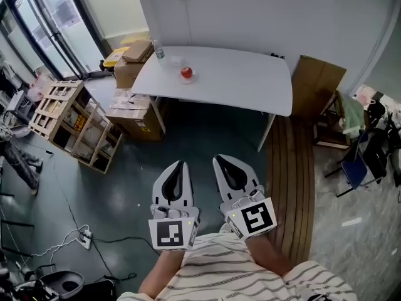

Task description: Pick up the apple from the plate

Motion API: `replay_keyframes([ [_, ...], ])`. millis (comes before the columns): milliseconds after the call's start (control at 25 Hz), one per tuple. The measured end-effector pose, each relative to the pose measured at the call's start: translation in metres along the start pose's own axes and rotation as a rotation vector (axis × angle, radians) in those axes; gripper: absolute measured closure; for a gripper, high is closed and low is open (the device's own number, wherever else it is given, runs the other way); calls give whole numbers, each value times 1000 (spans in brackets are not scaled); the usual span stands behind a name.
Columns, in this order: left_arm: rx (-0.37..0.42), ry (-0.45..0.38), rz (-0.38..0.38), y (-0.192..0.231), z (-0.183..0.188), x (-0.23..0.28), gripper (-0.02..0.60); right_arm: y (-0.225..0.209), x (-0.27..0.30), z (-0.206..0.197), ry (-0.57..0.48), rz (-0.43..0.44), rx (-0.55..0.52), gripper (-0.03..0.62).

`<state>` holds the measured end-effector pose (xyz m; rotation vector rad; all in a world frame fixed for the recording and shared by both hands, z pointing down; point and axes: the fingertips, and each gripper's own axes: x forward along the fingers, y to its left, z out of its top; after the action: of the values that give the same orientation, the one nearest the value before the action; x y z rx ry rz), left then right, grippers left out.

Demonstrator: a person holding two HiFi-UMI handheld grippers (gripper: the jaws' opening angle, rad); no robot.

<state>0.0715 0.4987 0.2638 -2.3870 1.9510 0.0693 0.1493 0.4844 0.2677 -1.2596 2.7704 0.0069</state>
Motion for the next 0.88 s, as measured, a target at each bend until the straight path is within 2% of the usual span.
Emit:
replay_keyframes([
  [200,1,25,32,-5,-13,8,577,-10,6,-11,8,29,19,591],
  [400,-10,51,22,3,-31,28,577,-25,26,-27,35,10,45,591],
  [600,-46,64,5,31,-52,69,577,-40,67,-45,61,-18,30,591],
  [880,-70,53,-54,92,-60,157,577,-65,168,-48,69,-58,2,591],
])
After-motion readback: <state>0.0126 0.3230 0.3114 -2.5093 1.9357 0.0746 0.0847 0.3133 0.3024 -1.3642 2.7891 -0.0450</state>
